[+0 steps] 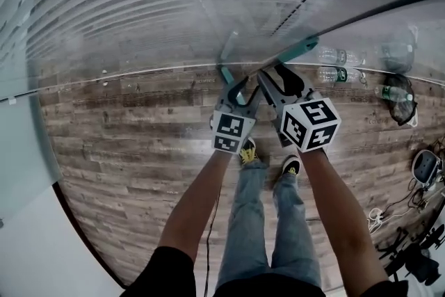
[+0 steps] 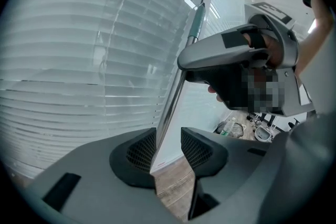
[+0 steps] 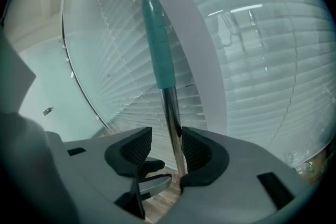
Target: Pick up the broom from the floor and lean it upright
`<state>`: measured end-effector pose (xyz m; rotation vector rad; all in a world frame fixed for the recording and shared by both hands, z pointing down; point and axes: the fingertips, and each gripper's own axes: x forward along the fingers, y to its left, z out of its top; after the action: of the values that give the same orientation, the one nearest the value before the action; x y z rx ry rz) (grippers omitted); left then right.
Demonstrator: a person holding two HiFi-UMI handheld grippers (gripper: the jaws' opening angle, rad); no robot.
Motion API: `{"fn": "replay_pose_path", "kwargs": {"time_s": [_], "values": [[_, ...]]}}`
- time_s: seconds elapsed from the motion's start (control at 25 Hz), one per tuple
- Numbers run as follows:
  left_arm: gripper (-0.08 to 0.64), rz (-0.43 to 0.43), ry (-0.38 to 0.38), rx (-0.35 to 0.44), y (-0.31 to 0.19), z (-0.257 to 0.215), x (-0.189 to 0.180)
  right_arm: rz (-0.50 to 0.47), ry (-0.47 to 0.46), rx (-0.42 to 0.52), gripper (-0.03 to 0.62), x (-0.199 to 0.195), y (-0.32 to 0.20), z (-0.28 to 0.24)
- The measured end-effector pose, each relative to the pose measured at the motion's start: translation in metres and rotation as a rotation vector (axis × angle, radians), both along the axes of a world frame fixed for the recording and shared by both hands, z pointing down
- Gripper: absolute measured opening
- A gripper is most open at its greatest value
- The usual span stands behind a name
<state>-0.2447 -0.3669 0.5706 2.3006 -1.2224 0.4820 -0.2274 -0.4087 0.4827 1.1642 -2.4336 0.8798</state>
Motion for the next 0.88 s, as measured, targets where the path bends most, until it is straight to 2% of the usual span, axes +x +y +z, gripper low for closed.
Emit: {"fn": "replay_pose_path", "kwargs": {"time_s": [0.16, 0.28, 0.48, 0.68, 0.88], "values": [[0.156, -0.026, 0.008, -0.016, 0.011, -0.005, -0.002, -0.041, 0.019, 0.004, 0.185, 0.007, 0.014, -0.005], [0.156, -0.068, 0.036, 0.007, 0.012, -0.024, -0.005, -0.136, 0.069, 0.05, 0.184, 0.016, 0.025, -0.014], [0.156, -0.019, 0.012, 0.047, 0.051, -0.071, -0.006, -0.27, 0.21, 0.155, 0.184, 0.063, 0.078, -0.05], [0.155, 0.023, -0.032, 0.13, 0.097, -0.152, 0.006, -0.337, 0.249, 0.246, 0.184, 0.134, 0.138, -0.129], [0.135, 0.065, -0.061, 0.272, 0.143, -0.26, 0.046, -0.298, 0.216, 0.339, 0.184, 0.194, 0.175, -0.233]]}}
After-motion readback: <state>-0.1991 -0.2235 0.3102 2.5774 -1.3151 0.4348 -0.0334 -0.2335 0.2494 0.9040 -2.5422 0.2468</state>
